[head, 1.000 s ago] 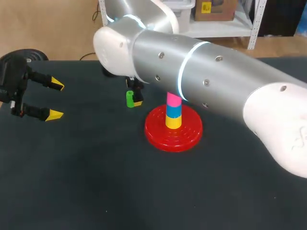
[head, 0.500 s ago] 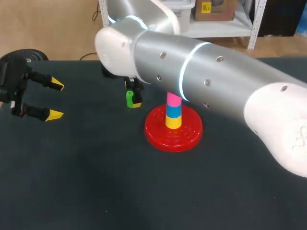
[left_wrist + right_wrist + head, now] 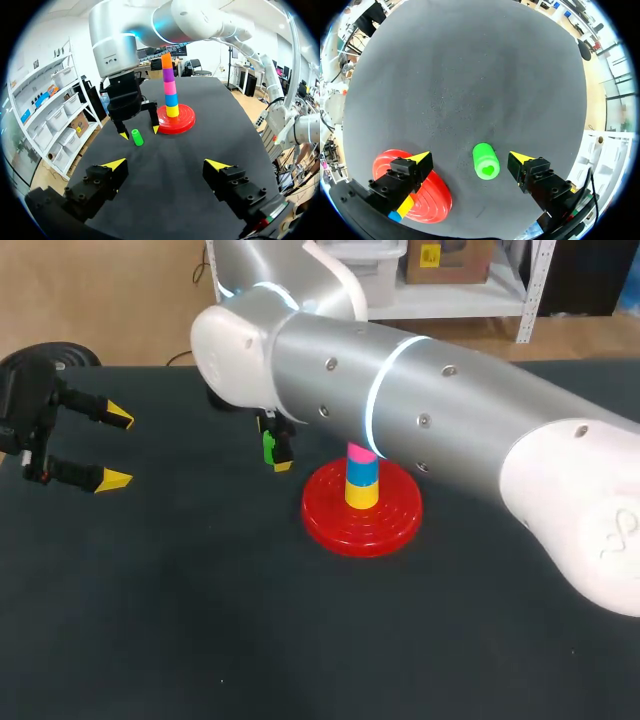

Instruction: Pick up and stack the cylinders on the red base in this order: pink,purple,orange,green

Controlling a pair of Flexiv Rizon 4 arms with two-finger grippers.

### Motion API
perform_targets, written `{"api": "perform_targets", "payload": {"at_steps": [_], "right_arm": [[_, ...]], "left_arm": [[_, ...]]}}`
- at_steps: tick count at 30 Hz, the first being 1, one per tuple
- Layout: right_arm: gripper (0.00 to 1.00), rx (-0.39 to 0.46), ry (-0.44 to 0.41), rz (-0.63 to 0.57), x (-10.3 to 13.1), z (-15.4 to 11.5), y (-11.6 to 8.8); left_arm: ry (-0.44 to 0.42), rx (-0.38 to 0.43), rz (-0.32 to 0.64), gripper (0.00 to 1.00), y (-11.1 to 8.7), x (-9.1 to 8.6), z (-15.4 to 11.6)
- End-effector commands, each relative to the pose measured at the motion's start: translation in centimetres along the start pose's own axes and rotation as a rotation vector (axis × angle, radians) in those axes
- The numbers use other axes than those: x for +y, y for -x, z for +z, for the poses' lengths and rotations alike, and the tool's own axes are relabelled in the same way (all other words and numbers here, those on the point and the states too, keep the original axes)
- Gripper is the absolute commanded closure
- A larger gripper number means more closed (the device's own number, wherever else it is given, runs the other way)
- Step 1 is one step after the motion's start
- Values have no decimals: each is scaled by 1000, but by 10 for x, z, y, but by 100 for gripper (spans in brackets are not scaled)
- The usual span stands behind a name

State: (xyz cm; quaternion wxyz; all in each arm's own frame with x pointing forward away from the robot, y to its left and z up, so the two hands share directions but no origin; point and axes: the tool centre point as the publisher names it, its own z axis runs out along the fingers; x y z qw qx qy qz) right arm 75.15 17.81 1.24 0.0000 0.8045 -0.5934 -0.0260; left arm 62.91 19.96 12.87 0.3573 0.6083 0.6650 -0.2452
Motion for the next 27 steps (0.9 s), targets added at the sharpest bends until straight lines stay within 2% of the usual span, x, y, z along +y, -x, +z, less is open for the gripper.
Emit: {"api": "perform_targets", "payload": {"at_steps": [1, 12, 14, 27], "right_arm": [[0, 6, 95, 3, -9, 1, 2], [0, 7, 96, -3, -9, 2, 4], [100, 2, 99, -4, -9, 2, 3], [100, 4, 109, -8, -9, 5, 3]], "left_arm": [[4, -2, 3, 0, -1, -1, 0], [4, -2, 3, 0, -1, -1, 0], [4, -2, 3, 0, -1, -1, 0], [4, -2, 3, 0, -1, -1, 0]]}}
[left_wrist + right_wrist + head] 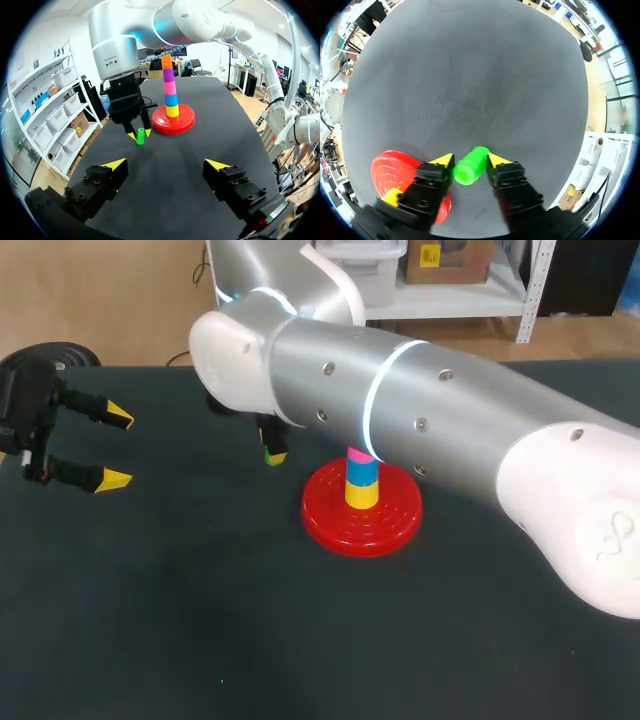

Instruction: Pick up and stack the cylinders on the red base in this order: pink,purple,orange,green

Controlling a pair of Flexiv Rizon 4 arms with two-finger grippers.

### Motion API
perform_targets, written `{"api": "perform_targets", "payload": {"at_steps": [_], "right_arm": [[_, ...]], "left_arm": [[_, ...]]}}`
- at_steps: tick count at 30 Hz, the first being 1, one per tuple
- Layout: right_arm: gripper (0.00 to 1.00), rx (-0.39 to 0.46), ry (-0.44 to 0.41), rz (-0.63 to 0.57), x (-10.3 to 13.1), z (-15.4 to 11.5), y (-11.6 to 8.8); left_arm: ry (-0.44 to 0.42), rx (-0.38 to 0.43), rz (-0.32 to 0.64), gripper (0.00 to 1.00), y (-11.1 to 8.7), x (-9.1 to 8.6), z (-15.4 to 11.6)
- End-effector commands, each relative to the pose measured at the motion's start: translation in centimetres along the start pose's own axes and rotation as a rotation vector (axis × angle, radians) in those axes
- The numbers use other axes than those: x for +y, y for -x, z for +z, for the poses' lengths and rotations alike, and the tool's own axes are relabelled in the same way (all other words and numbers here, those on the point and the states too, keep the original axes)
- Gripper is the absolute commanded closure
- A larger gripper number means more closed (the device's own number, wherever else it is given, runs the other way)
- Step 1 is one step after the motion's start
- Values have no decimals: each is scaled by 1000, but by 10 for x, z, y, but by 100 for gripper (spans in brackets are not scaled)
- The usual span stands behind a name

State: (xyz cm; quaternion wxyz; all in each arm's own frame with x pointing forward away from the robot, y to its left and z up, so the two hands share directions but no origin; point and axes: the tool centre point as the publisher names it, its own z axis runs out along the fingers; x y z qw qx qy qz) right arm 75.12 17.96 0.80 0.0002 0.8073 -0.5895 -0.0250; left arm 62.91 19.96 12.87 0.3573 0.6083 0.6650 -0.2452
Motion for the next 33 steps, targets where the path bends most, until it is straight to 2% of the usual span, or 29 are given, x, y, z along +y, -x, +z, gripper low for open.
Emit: {"api": "perform_targets", "payload": {"at_steps": [1, 12, 17, 26, 33], "right_arm": [[100, 0, 110, 2, -9, 0, 1], [100, 1, 116, -2, -9, 2, 1], [100, 26, 92, 4, -5, -9, -5], [100, 90, -29, 33, 7, -60, -19], [100, 104, -114, 51, 15, -106, -28]], "left_arm": [[4, -2, 3, 0, -1, -1, 0], [4, -2, 3, 0, -1, -1, 0], [4, -2, 3, 0, -1, -1, 0], [4, -2, 3, 0, -1, -1, 0], [4, -2, 3, 0, -1, -1, 0]]}}
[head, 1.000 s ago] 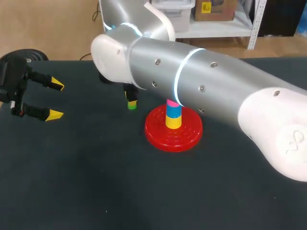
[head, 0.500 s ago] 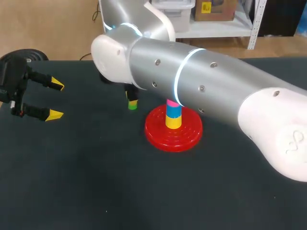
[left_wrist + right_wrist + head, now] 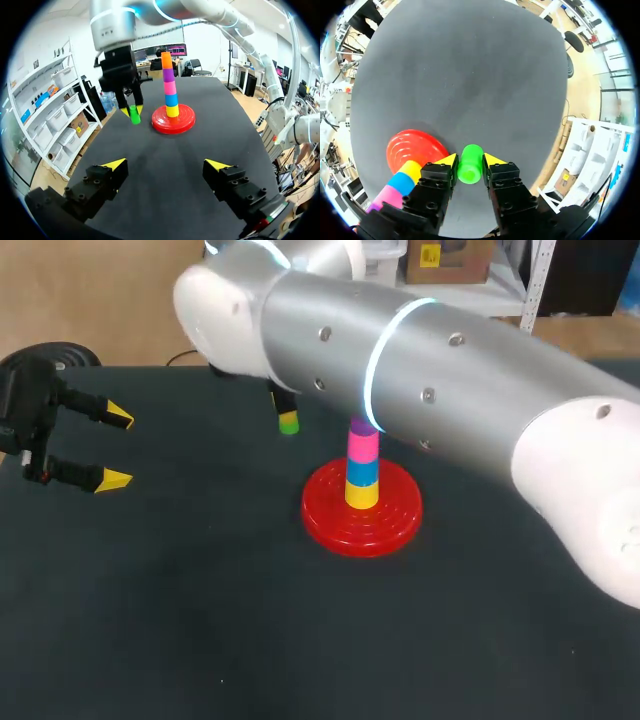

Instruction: Pick up and stack the cylinders on the red base in this order: pink,purple,orange,green

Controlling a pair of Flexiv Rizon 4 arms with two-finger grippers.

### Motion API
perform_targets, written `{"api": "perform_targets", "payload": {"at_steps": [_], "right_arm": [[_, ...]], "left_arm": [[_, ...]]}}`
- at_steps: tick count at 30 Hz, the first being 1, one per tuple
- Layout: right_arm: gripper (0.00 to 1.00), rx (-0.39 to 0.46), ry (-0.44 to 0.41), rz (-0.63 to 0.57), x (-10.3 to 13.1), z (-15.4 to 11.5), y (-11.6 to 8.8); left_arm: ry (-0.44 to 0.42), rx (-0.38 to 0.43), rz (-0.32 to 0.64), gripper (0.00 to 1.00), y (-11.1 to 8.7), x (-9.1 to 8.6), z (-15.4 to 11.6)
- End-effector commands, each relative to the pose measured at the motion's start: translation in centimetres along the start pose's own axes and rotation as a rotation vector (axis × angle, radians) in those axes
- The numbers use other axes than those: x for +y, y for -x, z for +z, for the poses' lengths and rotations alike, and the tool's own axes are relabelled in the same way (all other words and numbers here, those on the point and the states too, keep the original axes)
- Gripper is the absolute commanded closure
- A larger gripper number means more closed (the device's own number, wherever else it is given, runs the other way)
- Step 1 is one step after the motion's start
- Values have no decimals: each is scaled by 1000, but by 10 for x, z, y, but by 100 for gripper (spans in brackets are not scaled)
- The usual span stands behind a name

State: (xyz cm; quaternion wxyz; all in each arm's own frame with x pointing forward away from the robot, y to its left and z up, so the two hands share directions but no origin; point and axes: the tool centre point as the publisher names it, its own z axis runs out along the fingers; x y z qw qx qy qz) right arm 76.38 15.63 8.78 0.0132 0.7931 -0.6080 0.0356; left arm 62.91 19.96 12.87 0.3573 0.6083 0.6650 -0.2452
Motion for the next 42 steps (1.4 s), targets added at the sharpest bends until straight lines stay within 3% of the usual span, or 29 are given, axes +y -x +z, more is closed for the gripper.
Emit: {"api": "perform_targets", "payload": {"at_steps": [1, 11, 22, 31, 36, 42], "right_arm": [[100, -9, -70, 5, 16, -34, -11], [100, 4, -166, 72, 29, -109, -35], [100, 80, -223, 127, 38, -169, -49], [100, -28, -161, 196, 44, -225, -103], [100, -83, -97, 219, 49, -236, -124], [100, -103, -70, 219, 69, -230, -132]], "left_arm": [[4, -2, 3, 0, -1, -1, 0], [4, -2, 3, 0, -1, -1, 0], [4, -2, 3, 0, -1, -1, 0], [4, -2, 3, 0, -1, -1, 0], [4, -2, 3, 0, -1, -1, 0], [4, -2, 3, 0, -1, -1, 0]]}}
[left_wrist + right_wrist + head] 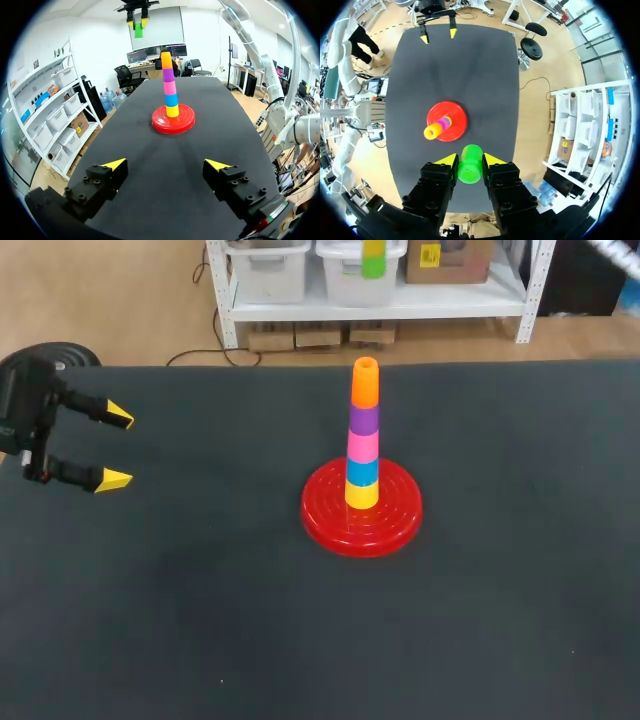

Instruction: Pick up and stack the cylinders on the red base in this order: pink,purple,orange,green

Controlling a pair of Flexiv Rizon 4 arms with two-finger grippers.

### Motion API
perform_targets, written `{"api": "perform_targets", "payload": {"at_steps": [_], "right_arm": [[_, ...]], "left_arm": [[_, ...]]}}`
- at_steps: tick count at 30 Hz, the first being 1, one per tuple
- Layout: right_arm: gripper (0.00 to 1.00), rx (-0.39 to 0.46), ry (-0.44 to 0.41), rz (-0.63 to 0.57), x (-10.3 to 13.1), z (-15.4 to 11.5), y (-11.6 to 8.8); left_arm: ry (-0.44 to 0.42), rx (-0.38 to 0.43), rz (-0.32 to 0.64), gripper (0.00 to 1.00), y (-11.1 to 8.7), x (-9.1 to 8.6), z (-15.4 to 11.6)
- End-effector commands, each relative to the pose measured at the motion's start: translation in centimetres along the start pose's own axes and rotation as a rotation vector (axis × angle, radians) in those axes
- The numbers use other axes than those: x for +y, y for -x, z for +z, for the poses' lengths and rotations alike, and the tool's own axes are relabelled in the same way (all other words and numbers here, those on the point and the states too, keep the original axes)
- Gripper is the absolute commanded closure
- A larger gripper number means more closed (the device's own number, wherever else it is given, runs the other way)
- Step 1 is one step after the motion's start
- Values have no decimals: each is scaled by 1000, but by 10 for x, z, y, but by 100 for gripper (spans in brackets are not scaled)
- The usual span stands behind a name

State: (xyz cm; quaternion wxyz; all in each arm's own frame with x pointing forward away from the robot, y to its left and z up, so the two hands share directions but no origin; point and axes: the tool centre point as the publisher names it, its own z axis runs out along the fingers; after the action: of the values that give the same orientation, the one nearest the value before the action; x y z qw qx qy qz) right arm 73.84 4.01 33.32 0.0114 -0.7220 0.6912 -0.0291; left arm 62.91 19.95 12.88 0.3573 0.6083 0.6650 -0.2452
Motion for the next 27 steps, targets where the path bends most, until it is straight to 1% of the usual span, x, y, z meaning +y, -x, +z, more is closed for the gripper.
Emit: {"api": "perform_targets", "payload": {"at_steps": [1, 4, 10, 17, 20, 27], "right_arm": [[100, -67, -37, -2, 21, 9, -14], [100, -60, -8, -14, 30, 17, -17], [100, -32, -7, -14, 46, 32, -19], [100, -47, -23, -33, 62, 35, -20], [100, -45, -34, -47, 65, 36, -19], [100, -31, -35, -87, 74, 41, -9]], "left_arm": [[4, -2, 3, 0, -1, -1, 0], [4, -2, 3, 0, -1, -1, 0], [4, -2, 3, 0, -1, -1, 0], [4, -2, 3, 0, -1, -1, 0], [4, -2, 3, 0, -1, -1, 0], [4, -2, 3, 0, -1, -1, 0]]}}
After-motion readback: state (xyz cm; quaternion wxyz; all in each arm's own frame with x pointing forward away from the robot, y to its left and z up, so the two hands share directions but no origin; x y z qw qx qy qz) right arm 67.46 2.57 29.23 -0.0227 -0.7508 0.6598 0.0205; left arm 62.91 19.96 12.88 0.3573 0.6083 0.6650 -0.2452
